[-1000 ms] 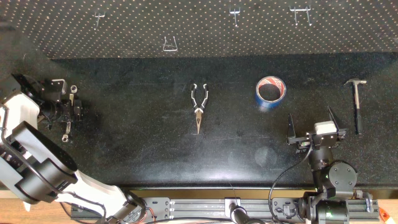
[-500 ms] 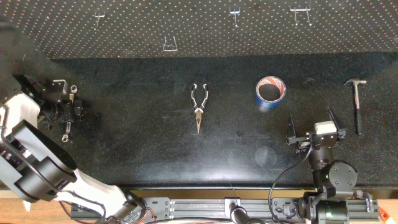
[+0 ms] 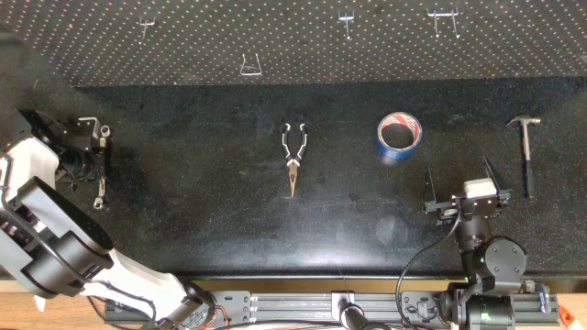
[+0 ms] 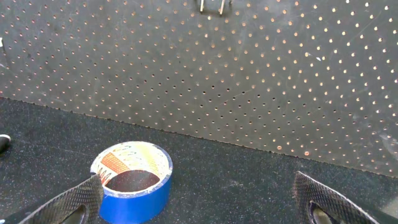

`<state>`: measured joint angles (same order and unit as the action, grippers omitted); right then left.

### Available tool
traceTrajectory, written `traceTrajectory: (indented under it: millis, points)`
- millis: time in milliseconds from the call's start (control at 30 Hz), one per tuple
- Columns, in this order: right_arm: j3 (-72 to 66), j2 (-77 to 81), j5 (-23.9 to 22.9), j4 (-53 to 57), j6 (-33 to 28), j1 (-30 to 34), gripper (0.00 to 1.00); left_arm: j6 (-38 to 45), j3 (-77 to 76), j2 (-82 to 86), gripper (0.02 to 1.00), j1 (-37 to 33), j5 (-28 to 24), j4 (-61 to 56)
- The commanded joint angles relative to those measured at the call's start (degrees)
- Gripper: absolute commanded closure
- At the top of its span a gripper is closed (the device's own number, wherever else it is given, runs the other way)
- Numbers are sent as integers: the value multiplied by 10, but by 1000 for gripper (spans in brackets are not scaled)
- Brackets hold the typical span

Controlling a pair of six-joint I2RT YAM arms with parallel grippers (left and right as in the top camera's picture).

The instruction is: Place Tools Onto Pegboard

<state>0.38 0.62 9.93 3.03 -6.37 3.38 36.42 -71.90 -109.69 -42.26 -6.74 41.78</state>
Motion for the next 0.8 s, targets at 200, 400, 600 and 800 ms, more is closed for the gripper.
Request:
traceTrajectory:
  millis: [200, 400, 600, 800]
  points:
    - [-2, -6, -5, 4, -4, 3, 7, -36, -6, 137, 991, 13, -52, -5]
    - [-2, -6, -5, 4, -4, 3, 5, -78, -5, 291, 989, 68, -75, 42]
    - [-2, -6, -5, 4, -4, 3, 5, -166, -4, 367, 989, 166, -72, 52]
    - [-2, -6, -5, 4, -4, 3, 7, -242, 32, 414, 991, 226, -52, -51]
